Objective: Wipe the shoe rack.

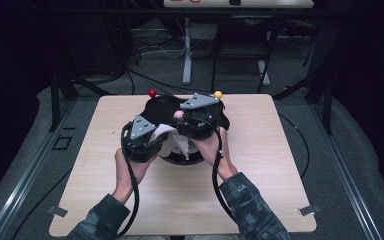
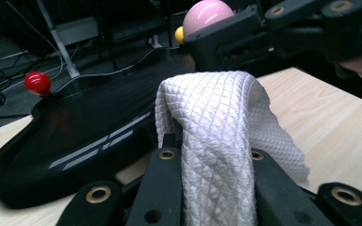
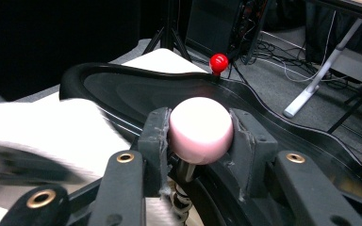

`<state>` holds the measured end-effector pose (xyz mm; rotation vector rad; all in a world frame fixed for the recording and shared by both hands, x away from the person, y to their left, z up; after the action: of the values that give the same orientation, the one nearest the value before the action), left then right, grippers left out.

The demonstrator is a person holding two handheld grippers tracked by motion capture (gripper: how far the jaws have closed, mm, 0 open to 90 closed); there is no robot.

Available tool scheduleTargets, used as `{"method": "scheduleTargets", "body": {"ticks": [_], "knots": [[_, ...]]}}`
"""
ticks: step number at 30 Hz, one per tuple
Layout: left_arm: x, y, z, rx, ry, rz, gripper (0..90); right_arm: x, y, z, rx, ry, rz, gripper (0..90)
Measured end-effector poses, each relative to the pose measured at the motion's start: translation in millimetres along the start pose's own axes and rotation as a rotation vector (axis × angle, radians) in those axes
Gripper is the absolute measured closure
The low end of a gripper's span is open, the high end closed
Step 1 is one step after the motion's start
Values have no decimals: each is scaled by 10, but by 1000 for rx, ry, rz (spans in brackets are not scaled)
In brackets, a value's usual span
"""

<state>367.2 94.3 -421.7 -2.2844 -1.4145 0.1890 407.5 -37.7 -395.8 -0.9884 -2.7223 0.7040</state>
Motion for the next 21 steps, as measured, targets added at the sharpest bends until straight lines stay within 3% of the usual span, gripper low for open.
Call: {"method": "scheduleTargets", "body": {"ticks": [4,8,16,21], "knots": [[-49,96,-21,-3,-5,-18,852,-1,-3,2,-1,3,-1,605],[-41,84,-16,-6,-1,-18,853,-7,-6,2,1,-1,-2,605],[147,-124,62,-24,-11,-31,853,-3,1,-2,2,-8,-1,605],[343,-272,128,-36,-39,-61,850,-5,4,-4,3,-14,-2,604]]}}
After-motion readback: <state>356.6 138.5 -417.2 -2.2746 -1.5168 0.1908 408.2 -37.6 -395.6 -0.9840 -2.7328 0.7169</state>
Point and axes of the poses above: each handheld gripper's, and its own axes: y roughly forward along the jaws, z roughly out of its underside, x roughly to its left, the point moved 4 cm from there along y, roughly forward along the jaws, and after that the axes turned 10 degrees about -z, right-handed, at the moved point
